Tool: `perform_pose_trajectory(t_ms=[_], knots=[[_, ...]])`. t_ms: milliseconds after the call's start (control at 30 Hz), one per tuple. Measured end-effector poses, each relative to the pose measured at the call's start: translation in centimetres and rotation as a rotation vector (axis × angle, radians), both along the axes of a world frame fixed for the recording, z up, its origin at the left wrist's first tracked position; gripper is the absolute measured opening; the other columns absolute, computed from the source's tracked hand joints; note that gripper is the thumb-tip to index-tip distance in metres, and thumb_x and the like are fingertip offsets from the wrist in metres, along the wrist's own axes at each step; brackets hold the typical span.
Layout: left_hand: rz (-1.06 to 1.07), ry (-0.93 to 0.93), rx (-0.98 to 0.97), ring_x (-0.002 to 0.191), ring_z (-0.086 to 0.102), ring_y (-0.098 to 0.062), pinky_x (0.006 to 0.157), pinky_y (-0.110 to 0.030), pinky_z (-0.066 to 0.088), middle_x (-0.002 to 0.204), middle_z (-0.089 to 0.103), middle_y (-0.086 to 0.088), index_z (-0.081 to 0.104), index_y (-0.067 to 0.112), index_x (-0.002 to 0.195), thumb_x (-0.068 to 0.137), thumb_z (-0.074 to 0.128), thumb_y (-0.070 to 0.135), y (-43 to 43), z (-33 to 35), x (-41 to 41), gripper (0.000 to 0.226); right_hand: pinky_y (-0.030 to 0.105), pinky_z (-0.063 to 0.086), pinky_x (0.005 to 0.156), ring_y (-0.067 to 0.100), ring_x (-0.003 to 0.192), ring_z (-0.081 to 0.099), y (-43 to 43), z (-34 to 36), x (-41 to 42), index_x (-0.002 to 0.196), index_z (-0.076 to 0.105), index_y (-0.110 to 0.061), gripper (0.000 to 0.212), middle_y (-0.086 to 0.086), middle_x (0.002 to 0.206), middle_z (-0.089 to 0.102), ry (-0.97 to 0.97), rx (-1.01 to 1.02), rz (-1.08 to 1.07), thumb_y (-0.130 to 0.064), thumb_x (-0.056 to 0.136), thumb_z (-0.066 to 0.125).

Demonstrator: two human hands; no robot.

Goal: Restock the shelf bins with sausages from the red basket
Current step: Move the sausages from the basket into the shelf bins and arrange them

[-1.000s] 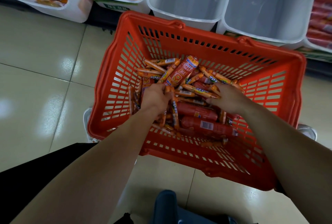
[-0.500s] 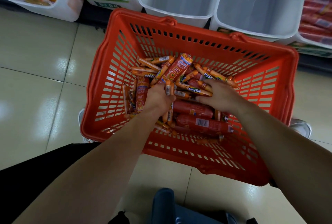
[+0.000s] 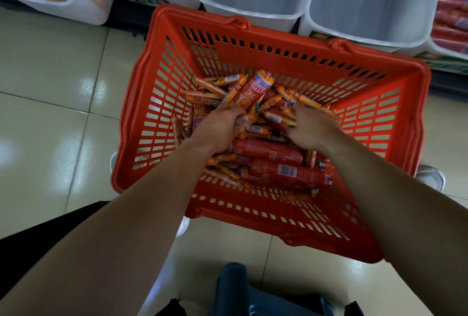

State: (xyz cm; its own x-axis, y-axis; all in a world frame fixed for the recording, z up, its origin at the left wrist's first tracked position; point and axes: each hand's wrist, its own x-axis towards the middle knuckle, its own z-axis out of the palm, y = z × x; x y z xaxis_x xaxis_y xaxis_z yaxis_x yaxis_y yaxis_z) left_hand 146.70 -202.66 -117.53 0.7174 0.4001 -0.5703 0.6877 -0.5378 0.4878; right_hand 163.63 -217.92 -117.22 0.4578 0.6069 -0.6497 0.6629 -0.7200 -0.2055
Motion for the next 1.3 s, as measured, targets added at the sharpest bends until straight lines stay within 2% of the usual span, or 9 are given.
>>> perform_pose_trajectory(t_ms=[300,400,500,600,800,867,1033,1167,1300], knots=[[-0.169,0.182,0.04,0.138,0.031,-0.028,0.11,-0.042,0.032,0.155,0.032,0.0,0.027,0.026,0.154,0.09,0.069,0.026,0.7,0.0,-0.6,0.077,0.029,0.038,0.068,0.02,0.087,0.055,-3.4,-0.2,1.0,0.134,0.049,-0.018,0.052,0.002,0.109,0.057,0.143,0.11,-0.248,-0.041,0.091,0.066],[-0.222,0.169,0.105,0.14,0.033,-0.029,0.112,-0.043,0.032,0.157,0.034,-0.002,0.027,0.024,0.155,0.091,0.07,0.029,0.5,0.0,-0.5,0.076,0.031,0.042,0.08,0.023,0.105,0.058,-3.3,0.0,0.0,0.14,0.043,-0.026,0.072,0.001,0.126,0.058,0.178,0.115,-0.179,-0.049,0.08,0.077],[-0.217,0.178,0.119,0.132,0.036,-0.03,0.106,-0.043,0.036,0.147,0.046,-0.006,0.034,0.021,0.15,0.091,0.07,0.033,0.5,-0.2,-0.6,0.069,0.036,0.038,0.097,0.028,0.127,0.047,-3.1,-0.1,-1.2,0.147,0.037,-0.024,0.089,0.002,0.142,0.046,0.152,0.124,-0.044,-0.033,0.074,0.086],[-0.132,0.201,0.106,0.129,0.038,-0.031,0.103,-0.044,0.038,0.139,0.051,-0.01,0.039,0.019,0.146,0.092,0.068,0.039,0.5,-0.1,-1.0,0.064,0.039,0.041,0.094,0.029,0.118,0.054,-3.4,-0.4,-1.4,0.137,0.048,-0.021,0.07,0.006,0.13,0.054,0.066,0.164,0.013,-0.02,0.075,0.081],[-0.125,0.204,0.094,0.13,0.044,-0.036,0.104,-0.046,0.04,0.14,0.046,-0.013,0.039,0.02,0.145,0.093,0.065,0.045,-0.1,0.3,-0.3,0.064,0.032,0.04,0.075,0.018,0.087,0.059,-3.6,-0.7,-1.4,0.11,0.067,-0.024,0.02,-0.006,0.09,0.062,0.066,0.252,0.047,-0.034,0.093,0.066],[-0.106,0.168,0.027,0.126,0.049,-0.033,0.097,-0.042,0.044,0.138,0.05,-0.012,0.039,0.017,0.142,0.094,0.064,0.043,-0.6,0.3,0.2,0.06,0.032,0.041,0.073,0.018,0.086,0.061,-3.7,-0.9,-1.0,0.111,0.066,-0.023,0.025,-0.005,0.093,0.063,0.128,0.269,-0.024,-0.038,0.091,0.069],[0.023,0.025,0.027,0.108,0.059,-0.028,0.081,-0.036,0.045,0.116,0.059,-0.005,0.043,0.017,0.134,0.092,0.066,0.045,-1.1,0.2,1.1,0.056,0.043,0.045,0.099,0.021,0.115,0.055,-4.3,-0.4,0.0,0.136,0.052,-0.024,0.077,0.0,0.125,0.057,0.195,0.171,-0.076,-0.033,0.07,0.089],[0.124,0.089,-0.043,0.118,0.057,-0.03,0.1,-0.044,0.048,0.132,0.056,-0.01,0.04,0.019,0.14,0.088,0.074,0.035,-0.4,0.2,0.7,0.065,0.04,0.049,0.09,0.028,0.115,0.054,-5.5,-0.4,-0.3,0.13,0.052,-0.021,0.076,0.006,0.125,0.053,0.072,0.113,-0.085,-0.033,0.066,0.092],[0.095,0.16,-0.044,0.118,0.056,-0.032,0.097,-0.04,0.048,0.133,0.053,-0.013,0.044,0.016,0.137,0.09,0.072,0.03,-0.8,-0.3,0.0,0.056,0.032,0.041,0.072,0.024,0.095,0.056,-5.8,-0.3,-0.3,0.123,0.054,-0.02,0.066,0.004,0.115,0.058,0.045,0.0,-0.042,-0.032,0.069,0.091]])
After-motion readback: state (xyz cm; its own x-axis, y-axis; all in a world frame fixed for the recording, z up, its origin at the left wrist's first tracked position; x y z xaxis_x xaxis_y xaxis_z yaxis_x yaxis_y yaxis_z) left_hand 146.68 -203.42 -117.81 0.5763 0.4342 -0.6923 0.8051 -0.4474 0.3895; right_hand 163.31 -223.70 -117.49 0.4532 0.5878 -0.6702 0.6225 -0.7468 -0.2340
